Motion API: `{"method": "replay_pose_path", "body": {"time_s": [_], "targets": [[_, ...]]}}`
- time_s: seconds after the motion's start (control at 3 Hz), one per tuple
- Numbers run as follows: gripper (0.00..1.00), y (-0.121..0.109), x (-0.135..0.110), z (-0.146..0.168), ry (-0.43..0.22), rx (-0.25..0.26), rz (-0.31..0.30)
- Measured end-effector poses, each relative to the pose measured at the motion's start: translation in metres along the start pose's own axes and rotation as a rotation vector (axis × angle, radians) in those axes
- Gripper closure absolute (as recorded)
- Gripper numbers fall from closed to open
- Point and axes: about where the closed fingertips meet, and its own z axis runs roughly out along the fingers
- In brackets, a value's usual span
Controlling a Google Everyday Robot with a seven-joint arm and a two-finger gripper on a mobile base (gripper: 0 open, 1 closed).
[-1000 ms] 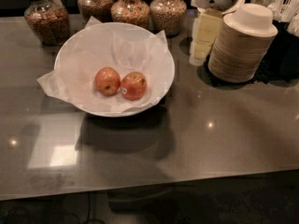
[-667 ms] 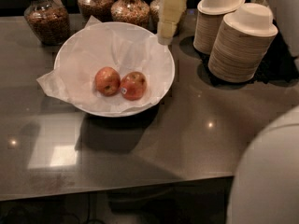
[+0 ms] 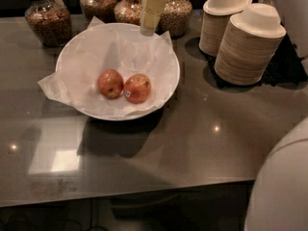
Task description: Pick apple from white bowl
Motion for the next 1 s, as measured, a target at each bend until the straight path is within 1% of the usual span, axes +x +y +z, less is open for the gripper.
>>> {"method": "replay_pose_path", "body": {"time_s": [0.33, 0.67, 1.0], "targets": [[0.0, 0.033, -0.006, 0.008, -0.136, -0.012, 0.012], [0.0, 0.072, -0.017, 0.027, -0.288, -0.038, 0.018], [0.0, 0.077, -0.015, 0.032, -0.302, -0.038, 0.034]]}}
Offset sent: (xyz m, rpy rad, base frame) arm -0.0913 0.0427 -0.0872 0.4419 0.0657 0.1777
